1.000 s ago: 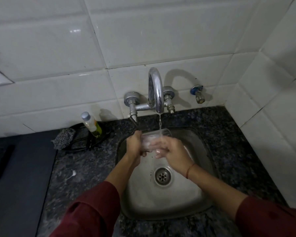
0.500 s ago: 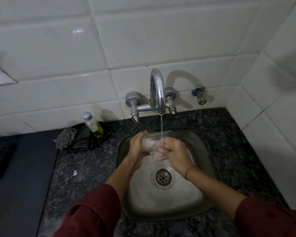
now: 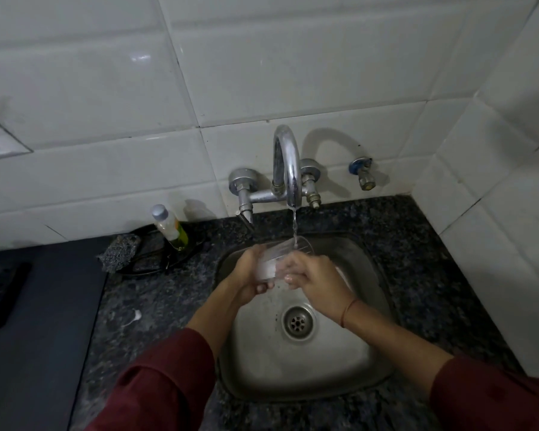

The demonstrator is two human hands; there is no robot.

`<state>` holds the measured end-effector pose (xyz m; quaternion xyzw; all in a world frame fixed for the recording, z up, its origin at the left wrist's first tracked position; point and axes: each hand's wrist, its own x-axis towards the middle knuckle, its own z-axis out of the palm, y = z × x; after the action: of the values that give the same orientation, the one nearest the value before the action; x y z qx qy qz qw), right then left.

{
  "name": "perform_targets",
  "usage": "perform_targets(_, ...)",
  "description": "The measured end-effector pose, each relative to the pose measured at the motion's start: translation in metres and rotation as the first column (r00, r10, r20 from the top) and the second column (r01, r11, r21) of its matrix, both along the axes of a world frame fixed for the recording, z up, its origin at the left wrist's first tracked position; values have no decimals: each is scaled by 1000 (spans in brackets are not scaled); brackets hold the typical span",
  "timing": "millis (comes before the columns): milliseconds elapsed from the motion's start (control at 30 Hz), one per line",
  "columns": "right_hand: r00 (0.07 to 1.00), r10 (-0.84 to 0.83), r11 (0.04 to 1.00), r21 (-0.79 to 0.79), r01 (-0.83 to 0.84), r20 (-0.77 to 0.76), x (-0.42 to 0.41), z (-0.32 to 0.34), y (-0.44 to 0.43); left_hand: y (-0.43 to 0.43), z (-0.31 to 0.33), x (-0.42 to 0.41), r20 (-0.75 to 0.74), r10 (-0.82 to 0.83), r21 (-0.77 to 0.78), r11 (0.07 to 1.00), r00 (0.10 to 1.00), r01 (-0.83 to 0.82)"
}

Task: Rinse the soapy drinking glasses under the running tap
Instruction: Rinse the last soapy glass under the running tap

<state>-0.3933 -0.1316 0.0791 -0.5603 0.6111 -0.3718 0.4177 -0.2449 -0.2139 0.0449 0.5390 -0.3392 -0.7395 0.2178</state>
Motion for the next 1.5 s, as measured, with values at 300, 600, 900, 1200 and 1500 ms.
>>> perform_targets(300,992,-3,1000,-5,4,123,0,2,-3,-4,0,0,-36,109,-156,981,993,-114)
perform_targets(600,996,-42,998,-39,45,81,-2,-5,-3,0,2,0,-90,167,-135,975,982,-179)
perform_targets(900,956,-153,988,42,147,252,4,-2,-5,1,-4,-1,-37,183,-189,964,983,-186)
perform_targets(1200,929,-207,978,93,187,306,3,2,-4,1,0,-3,-47,146,-251,956,988,-153)
perform_targets(1500,933,-232,972,115,207,277,5,0,1,9,0,-4,-102,159,-258,949,982,-180)
